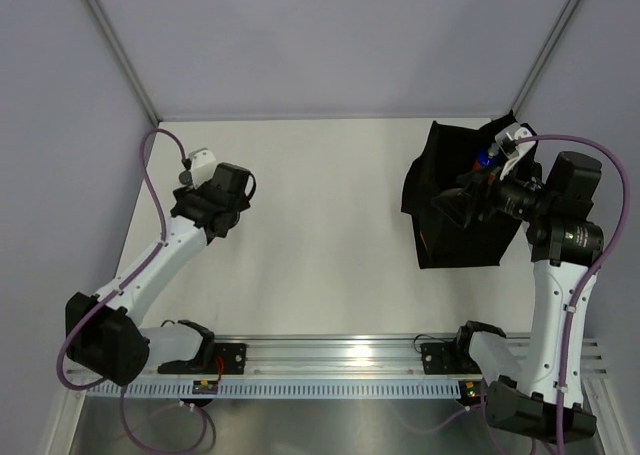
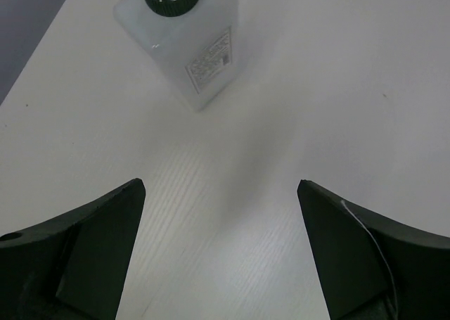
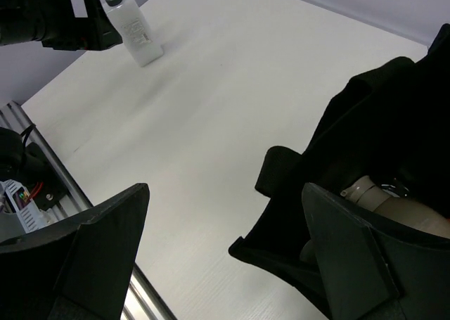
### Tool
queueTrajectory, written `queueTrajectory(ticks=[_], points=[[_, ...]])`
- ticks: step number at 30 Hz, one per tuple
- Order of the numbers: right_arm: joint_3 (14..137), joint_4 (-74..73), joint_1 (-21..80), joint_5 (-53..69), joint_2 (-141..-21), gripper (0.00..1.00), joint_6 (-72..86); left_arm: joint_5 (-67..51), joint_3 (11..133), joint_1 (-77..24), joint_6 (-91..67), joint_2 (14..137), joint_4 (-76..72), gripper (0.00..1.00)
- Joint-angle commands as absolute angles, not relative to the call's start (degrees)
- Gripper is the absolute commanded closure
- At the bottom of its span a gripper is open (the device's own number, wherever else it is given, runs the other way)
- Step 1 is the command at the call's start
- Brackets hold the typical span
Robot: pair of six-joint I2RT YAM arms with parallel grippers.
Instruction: Place the personal care products into the canvas bag
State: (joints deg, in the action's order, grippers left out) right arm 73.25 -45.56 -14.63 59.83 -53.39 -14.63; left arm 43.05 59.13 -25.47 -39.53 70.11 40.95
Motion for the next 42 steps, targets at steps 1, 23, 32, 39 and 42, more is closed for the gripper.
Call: queueTrajectory(ticks=[1, 23, 32, 39, 42], points=[[73.04, -41.05, -14.5, 63.8, -50.98, 0.0, -13.36, 37.29, 62.05, -18.74, -35.88, 71.45, 35.7, 0.04], [64.78, -32.35, -15.38, 67.32, -43.51, 0.01, -9.23, 11.77, 62.49, 1.84, -4.4, 81.99, 19.08, 0.01], [64.07, -31.47, -15.64, 67.94, -43.07, 0.01, -8.61, 10.39, 63.99, 4.39, 2.28, 86.92, 16.88, 0.03], [63.9, -32.08, -15.73, 67.41, -42.71, 0.0, -9.05, 0.26, 62.67, 5.1, 3.52, 87.63, 15.3, 0.22], [63.98, -32.08, -16.0, 67.5, -42.71, 0.01, -9.05, -2.45, 61.61, 6.59, 2.29, 87.19, 13.89, 0.36]])
